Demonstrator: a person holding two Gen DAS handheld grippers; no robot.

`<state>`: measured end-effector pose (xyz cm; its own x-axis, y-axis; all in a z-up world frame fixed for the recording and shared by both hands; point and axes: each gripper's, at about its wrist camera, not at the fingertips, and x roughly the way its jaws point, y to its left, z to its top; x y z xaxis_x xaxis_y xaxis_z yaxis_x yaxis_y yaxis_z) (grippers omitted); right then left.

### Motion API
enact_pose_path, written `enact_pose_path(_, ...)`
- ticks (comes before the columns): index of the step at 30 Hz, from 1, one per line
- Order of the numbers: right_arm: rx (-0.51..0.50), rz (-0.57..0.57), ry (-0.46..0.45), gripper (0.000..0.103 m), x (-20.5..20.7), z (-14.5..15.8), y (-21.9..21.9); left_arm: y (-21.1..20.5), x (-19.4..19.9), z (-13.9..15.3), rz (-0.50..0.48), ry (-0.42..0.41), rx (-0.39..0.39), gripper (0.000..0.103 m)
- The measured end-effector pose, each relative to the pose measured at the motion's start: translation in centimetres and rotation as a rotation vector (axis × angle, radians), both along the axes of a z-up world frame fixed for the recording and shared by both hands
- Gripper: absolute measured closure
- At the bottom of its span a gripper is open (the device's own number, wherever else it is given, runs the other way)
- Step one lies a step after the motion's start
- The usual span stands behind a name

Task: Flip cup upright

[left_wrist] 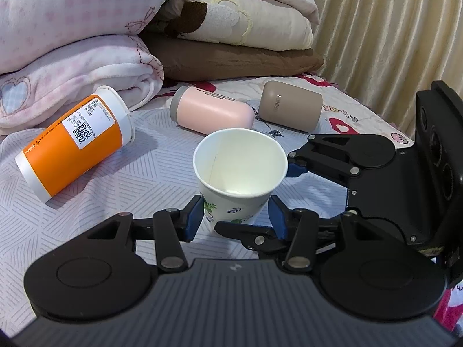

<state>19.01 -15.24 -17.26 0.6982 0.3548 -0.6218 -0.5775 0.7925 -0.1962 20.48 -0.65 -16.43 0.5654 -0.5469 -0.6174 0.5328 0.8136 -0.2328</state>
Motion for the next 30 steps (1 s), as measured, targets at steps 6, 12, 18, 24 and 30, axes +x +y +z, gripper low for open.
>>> enact_pose_path(6, 0.008, -0.015, -0.001, 0.029, -0.3, 0.3, -0.2, -0.3, -0.5, 0.7, -0.013, 0.016, -0.007, 0.053)
enact_pose_path(12, 0.040, -0.037, 0.017, 0.024, -0.7, 0.7, -0.4, -0.1, -1.0, 1.4, 0.018, 0.062, -0.007, 0.052)
enact_pose_path(18, 0.085, -0.080, 0.064, 0.022, -1.8, 1.3, -1.2, 0.6, -2.2, 2.4, 0.065, 0.106, -0.011, 0.050)
enact_pose_path(24, 0.108, -0.127, 0.111, 0.022, -3.9, 2.4, -2.8, 1.2, -4.8, 4.9, 0.109, 0.121, -0.012, 0.050)
enact_pose_path(30, 0.125, -0.159, 0.125, 0.021, -6.3, 6.2, -4.7, 1.9, -7.2, 8.4, 0.183, 0.163, -0.003, 0.049)
